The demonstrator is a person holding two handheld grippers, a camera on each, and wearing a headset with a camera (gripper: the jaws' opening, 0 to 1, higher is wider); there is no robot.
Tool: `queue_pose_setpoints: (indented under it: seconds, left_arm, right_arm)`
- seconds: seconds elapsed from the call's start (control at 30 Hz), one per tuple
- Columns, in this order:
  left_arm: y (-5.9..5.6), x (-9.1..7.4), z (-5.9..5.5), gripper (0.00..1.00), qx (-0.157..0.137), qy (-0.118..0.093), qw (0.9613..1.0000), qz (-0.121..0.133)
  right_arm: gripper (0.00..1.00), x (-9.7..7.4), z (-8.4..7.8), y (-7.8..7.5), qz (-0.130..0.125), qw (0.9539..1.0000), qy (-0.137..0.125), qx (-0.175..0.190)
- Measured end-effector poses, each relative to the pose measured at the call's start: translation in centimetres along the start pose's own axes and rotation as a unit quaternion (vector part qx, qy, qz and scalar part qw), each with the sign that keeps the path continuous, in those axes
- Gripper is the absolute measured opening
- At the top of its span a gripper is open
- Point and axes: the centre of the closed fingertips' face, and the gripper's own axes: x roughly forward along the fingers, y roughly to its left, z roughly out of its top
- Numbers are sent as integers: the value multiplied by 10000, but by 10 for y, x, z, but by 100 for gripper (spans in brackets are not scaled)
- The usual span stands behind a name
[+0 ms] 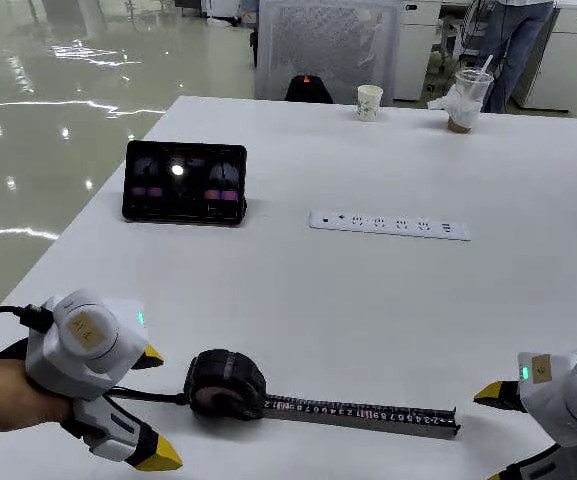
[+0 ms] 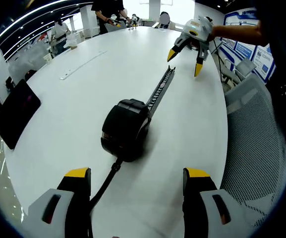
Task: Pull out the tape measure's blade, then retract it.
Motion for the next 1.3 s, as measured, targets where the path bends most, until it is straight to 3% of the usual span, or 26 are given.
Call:
queue_pose_setpoints:
  seconds: [0.4,0.7,0.87,1.3]
  left_arm:
    - [-13,-4,-6,90,-441,-175,9988,155]
    - [-26,-5,-4,95,-594,-377,9972,255]
    - [-30,-6,-5,99,-732,-466,9956,341]
    - [-43,-13,-2,99,-1073,-740,9898,575]
  right_arm:
    - [86,-4,-2,12,-279,9984,-226,438]
    - [93,-11,-5,21,-484,9955,-410,701]
    - [99,-15,-2,26,-611,9915,-588,992]
    - [99,-20,0,40,-829,9819,-815,1497]
